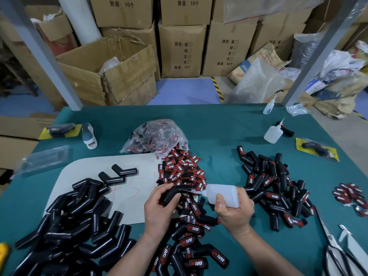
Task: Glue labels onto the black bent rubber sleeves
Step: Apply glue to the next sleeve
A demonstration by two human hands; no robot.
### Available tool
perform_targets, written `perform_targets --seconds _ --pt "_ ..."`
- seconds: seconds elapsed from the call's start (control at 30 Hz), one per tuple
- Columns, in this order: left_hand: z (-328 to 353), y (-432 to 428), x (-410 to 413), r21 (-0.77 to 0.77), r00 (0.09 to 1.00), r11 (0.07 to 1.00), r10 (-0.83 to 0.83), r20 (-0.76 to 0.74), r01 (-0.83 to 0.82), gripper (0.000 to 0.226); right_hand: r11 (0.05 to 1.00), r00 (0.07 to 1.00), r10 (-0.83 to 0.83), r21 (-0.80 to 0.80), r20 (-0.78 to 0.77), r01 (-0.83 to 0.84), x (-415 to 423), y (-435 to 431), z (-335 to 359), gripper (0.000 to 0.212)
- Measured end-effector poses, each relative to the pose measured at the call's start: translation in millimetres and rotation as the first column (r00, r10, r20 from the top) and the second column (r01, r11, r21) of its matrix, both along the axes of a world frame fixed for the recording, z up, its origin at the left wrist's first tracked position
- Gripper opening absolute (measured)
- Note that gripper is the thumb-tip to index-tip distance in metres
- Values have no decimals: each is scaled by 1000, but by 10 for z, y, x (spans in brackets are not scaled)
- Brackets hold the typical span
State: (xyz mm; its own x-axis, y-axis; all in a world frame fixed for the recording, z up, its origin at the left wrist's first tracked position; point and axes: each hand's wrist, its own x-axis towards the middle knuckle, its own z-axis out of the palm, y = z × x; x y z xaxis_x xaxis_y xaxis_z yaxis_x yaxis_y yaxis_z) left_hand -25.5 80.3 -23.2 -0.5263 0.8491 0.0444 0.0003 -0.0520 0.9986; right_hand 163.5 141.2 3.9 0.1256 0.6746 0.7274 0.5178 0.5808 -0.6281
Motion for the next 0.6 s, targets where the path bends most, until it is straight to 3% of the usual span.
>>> perform_targets --seconds 0.6 --pt "-1 0 10 -1 1000 1000 12 22 -12 46 1000 999 -24 -2 26 24 -9 -14 50 75"
